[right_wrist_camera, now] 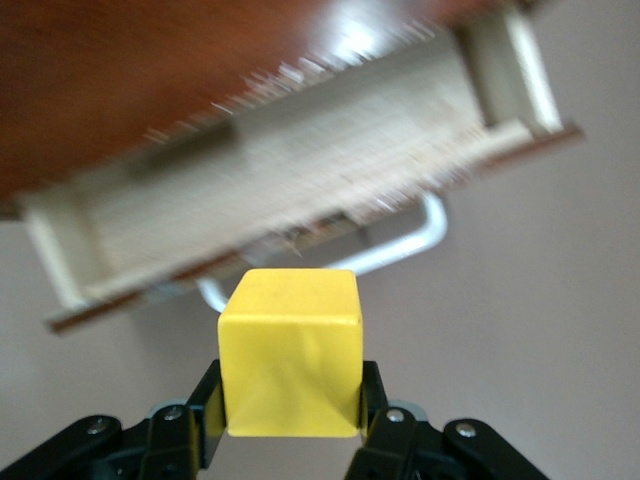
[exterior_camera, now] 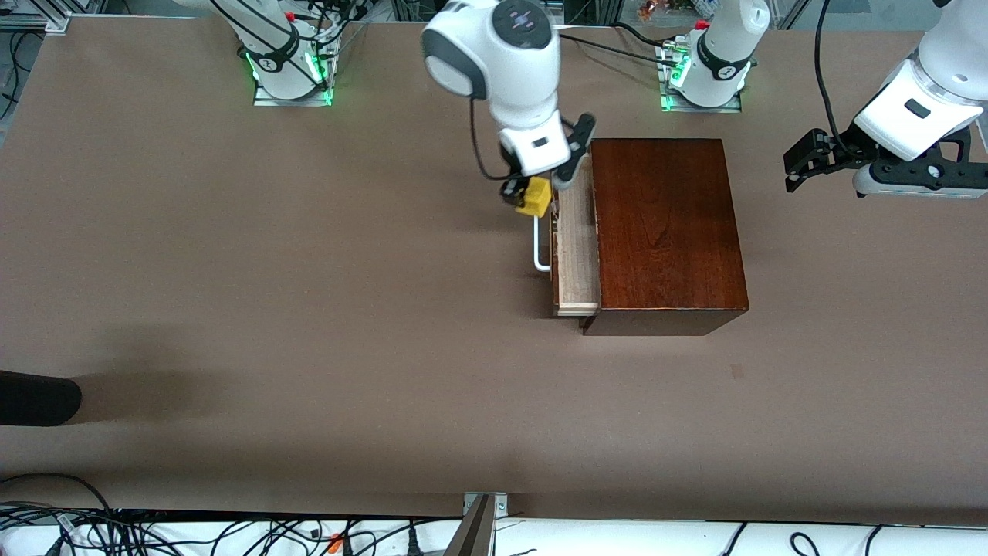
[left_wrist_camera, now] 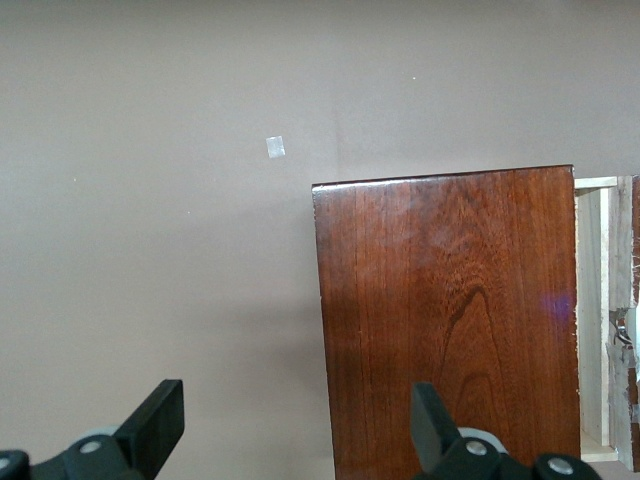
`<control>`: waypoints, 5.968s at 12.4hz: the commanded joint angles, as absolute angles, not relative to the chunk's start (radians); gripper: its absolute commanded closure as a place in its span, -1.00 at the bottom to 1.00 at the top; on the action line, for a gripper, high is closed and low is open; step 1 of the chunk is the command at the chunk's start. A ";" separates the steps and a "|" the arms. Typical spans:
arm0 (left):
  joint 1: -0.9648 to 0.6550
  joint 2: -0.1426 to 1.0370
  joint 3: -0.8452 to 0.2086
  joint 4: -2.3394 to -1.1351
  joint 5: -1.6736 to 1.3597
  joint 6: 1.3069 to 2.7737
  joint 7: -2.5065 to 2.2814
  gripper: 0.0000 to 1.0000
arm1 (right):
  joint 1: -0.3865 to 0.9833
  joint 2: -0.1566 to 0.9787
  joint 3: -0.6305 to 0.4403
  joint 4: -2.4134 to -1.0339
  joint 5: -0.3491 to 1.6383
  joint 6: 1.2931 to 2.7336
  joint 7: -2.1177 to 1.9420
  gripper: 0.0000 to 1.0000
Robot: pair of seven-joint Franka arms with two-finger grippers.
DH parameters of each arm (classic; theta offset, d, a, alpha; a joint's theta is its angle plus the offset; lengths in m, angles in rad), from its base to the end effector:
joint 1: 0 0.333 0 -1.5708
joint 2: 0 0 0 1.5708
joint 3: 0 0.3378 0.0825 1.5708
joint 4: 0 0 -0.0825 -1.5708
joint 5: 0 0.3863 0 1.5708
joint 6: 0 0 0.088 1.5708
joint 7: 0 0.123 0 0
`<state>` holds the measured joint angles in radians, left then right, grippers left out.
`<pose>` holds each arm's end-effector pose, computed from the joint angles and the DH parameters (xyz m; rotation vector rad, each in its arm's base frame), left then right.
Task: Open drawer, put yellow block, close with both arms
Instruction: 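Lift the yellow cube with the right gripper toward the open drawer, then lower the yellow cube into the drawer with the right gripper, then open the right gripper and withdraw it from the drawer, then move the left gripper to the drawer handle while the right gripper retreats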
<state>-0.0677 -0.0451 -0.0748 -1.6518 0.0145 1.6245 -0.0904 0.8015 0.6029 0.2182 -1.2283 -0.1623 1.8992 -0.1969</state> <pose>0.5410 -0.0768 0.6213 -3.1247 0.0824 -0.0307 0.4385 0.6083 0.4349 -2.5714 -1.7978 -0.1379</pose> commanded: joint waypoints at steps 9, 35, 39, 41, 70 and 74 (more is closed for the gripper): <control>-0.071 -0.043 -0.075 -1.632 -0.005 1.606 -0.074 -1.00 | 0.910 0.801 0.199 -0.994 -0.284 1.880 -0.241 0.37; -0.061 -0.043 -0.075 -1.629 -0.021 1.582 -0.090 -1.00 | 0.946 0.887 0.192 -1.028 -0.408 1.945 -0.374 0.33; -0.071 0.000 -0.078 -1.582 -0.009 1.508 -0.080 -1.00 | 0.943 0.881 0.193 -1.026 -0.405 1.942 -0.371 -1.00; -0.069 0.003 -0.078 -1.578 -0.012 1.503 -0.077 -1.00 | 0.943 0.876 0.195 -1.017 -0.402 1.912 -0.368 -1.00; -0.624 0.328 -0.086 -1.580 -0.218 1.868 0.864 -1.00 | 0.328 0.003 -0.215 -1.592 0.110 1.584 -0.146 -1.00; -0.655 0.432 -0.084 -1.591 -0.189 1.922 1.086 -1.00 | 0.212 0.052 -0.133 -1.605 0.098 1.608 -0.095 -1.00</control>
